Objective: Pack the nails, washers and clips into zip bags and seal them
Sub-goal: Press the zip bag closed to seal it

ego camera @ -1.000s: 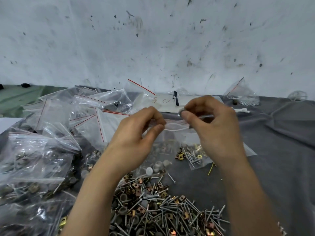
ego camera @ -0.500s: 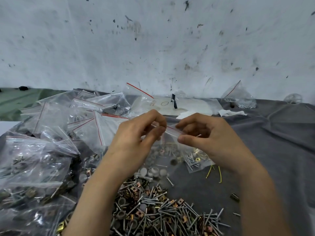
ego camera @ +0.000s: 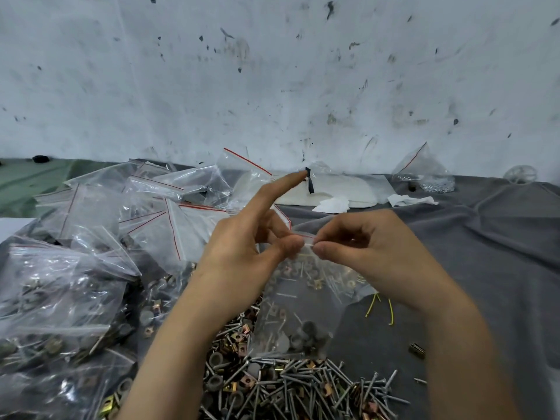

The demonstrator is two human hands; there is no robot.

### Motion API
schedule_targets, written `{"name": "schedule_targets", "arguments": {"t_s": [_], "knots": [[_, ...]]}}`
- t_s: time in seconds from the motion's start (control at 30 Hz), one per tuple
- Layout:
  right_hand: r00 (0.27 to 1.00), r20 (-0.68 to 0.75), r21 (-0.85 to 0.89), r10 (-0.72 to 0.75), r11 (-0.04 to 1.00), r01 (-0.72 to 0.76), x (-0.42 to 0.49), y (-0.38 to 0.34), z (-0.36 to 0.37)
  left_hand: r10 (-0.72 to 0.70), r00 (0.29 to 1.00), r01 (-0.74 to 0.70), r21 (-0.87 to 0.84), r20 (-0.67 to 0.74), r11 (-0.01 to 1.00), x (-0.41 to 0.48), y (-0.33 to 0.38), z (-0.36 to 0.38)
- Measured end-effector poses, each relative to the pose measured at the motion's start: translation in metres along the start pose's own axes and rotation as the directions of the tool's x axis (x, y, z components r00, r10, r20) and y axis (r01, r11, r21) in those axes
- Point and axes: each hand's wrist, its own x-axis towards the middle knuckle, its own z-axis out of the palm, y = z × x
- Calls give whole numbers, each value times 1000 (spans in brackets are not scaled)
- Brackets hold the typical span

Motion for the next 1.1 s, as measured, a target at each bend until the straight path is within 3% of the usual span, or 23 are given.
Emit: {"name": "schedule_targets", "arguments": {"t_s": [0.63, 0.83, 1.1], "knots": [[997, -4, 21, -73, 997, 73, 3, -5, 13, 66, 997, -68, 35, 51, 997, 1, -4, 2], [999, 34, 112, -6, 994, 3, -1, 0, 2, 83, 997, -83, -7, 1, 997, -1, -4, -1], [999, 22, 199, -25, 980, 21, -5, 2, -5, -83, 997, 83, -11, -5, 997, 2, -9, 0]]}}
